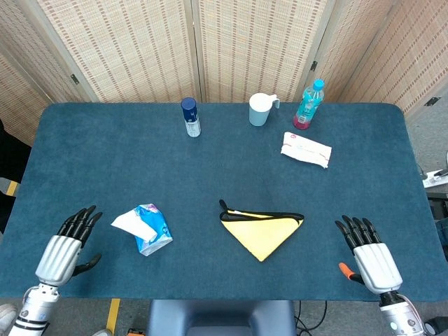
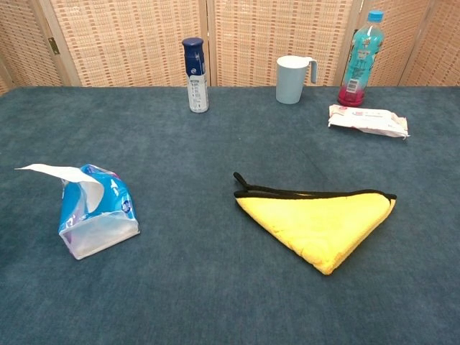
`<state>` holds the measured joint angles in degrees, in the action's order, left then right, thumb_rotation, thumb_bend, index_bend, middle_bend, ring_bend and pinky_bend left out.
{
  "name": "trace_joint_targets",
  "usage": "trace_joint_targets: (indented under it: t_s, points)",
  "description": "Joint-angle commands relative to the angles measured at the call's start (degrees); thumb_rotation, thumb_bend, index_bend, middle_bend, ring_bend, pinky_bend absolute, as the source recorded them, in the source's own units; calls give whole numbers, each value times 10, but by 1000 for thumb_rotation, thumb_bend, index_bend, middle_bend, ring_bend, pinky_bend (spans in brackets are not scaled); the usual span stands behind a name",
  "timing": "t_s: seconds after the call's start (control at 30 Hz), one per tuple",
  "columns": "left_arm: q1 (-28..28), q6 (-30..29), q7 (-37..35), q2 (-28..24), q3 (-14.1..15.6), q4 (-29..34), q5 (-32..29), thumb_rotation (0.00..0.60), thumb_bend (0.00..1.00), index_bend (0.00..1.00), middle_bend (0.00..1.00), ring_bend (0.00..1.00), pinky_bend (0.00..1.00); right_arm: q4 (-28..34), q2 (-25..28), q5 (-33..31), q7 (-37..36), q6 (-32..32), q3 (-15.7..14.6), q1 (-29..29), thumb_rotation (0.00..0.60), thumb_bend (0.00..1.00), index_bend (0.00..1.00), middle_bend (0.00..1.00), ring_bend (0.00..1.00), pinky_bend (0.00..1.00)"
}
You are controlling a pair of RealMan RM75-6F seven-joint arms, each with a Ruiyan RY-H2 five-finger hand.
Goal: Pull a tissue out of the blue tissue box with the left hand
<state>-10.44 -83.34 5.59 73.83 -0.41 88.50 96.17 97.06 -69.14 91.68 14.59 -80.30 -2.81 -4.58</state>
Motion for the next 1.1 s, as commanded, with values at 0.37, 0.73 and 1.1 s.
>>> trace_joint_targets:
  t_s: [0.37,0.73,1.1]
  points:
    - [-63,92,42,46,-27,-3,-50,600,328,154,0,0,230,1,0,-3,1,6,-1,-2,600,172,0,0,0,0]
    - [-93,128,52,80,-41,-19,-86,600,374,214,0,6,246,0,-1,-5,2,11,-1,-4,600,171,0,0,0,0]
    - [-103,114,28,109,-41,-53,-78,600,593,571,61,64,287,1,0,-9,0,17,-1,-6,600,171,0,0,0,0]
